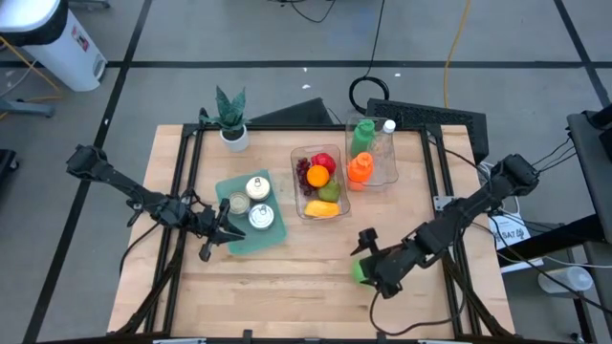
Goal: Pick & Place Food Item
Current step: Put the green apple into the bottom transparent bin
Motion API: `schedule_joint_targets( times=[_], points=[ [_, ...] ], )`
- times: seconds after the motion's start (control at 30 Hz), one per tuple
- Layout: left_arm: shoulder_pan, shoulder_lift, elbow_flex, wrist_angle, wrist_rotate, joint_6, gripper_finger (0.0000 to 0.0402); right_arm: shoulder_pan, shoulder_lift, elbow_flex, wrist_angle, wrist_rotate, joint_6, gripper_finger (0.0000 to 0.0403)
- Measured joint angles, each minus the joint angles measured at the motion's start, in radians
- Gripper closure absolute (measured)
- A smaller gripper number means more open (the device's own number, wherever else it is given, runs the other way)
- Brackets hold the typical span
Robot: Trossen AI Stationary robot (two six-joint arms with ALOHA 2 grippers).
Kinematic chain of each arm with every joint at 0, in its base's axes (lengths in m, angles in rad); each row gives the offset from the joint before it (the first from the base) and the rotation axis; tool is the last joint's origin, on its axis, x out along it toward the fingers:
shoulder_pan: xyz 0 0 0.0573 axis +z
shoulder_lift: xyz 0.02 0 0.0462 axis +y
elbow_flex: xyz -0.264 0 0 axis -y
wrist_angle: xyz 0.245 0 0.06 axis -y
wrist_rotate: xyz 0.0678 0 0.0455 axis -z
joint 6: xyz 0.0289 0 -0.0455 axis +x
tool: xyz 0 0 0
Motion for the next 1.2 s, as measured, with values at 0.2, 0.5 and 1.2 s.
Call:
schedule_joint_targets(
  times=[0.2,0.5,1.2],
  points=[
    [0.000,0.000,0.000,0.000,0.000,-0.002,0.0350,0.011,0.000,0.011,-0.082,-0.001,0.106,0.0039],
    [0.000,0.000,0.000,0.000,0.000,-0.014,0.0350,0.011,0.015,0.011,-0.131,0.002,0.205,0.0039],
    [-0.025,0.000,0.000,0.001,0.000,-0.015,0.0350,-0.029,0.084,-0.093,-0.071,-0.114,0.242,0.0039]
  ],
)
